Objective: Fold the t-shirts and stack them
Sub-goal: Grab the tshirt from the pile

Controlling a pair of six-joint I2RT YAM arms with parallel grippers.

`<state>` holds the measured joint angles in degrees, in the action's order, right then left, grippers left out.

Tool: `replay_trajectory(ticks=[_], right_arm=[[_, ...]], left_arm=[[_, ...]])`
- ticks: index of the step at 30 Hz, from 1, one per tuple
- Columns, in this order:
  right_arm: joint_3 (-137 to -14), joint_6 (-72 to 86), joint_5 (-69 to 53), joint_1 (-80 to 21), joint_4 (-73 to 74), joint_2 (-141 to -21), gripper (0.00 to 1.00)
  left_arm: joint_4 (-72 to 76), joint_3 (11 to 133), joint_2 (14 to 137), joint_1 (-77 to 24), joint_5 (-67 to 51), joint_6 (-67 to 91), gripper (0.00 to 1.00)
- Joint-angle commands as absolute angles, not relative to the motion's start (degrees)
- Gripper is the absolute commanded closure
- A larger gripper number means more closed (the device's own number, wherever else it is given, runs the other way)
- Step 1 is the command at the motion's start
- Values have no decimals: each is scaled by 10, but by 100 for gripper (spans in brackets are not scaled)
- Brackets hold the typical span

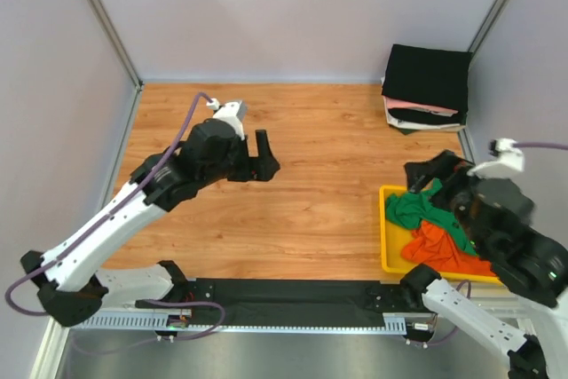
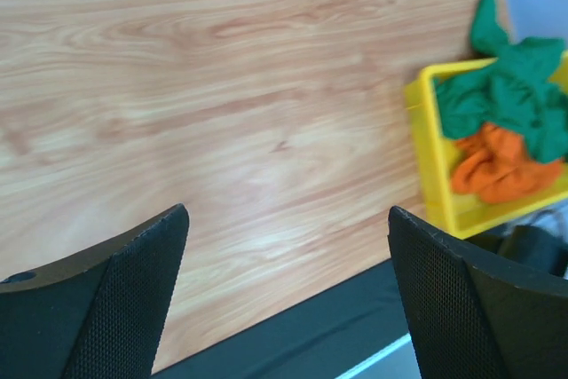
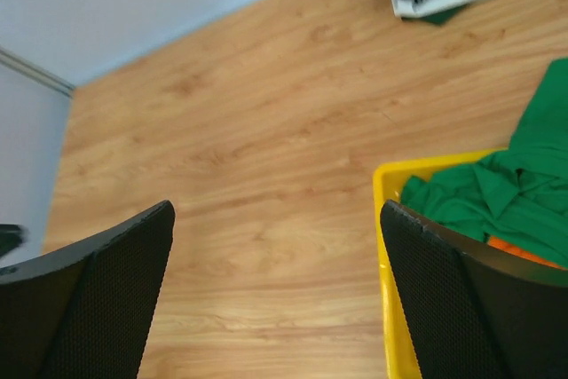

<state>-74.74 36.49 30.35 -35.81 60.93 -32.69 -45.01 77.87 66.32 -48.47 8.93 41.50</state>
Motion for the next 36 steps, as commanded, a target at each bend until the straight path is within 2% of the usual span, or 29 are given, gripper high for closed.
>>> replay_trajectory(ticks=[1,4,5,6,8,11,13,18,22,28,31,34,35,36], right_arm=[[-706,337,267,-354,585,-428,0],[-686,333,167,-264,571,-487,0],[-673,331,74,-174,563,-495,0],[-653,331,38,-125,554,-505,0],[-636,326,18,-24,559,-511,2],[-610,311,45,38,584,-520,2],[-579,306,38,57,584,-535,2],[-513,311,30,69,534,-568,3],[-488,294,45,90,489,-610,5],[-492,273,53,127,426,-700,14],[-493,268,51,144,401,-739,22],[-493,272,37,144,389,-765,40],[-494,273,34,144,388,-766,61],[-498,272,30,143,389,-760,72]], left_arm=[[-546,749,609,-482,134,262,0],[-516,683,524,-482,191,209,0],[-511,667,503,-482,202,206,0],[-513,655,465,-482,219,213,0],[-525,638,443,-479,227,197,0],[-559,638,437,-478,222,192,3],[-549,610,426,-478,201,180,8],[-517,528,378,-479,227,185,9],[-524,531,372,-478,233,186,9],[-520,524,380,-478,236,188,9],[-518,521,381,-478,240,190,9],[-516,519,383,-478,243,190,9],[-516,519,385,-478,243,190,9],[-516,519,385,-478,243,191,9]])
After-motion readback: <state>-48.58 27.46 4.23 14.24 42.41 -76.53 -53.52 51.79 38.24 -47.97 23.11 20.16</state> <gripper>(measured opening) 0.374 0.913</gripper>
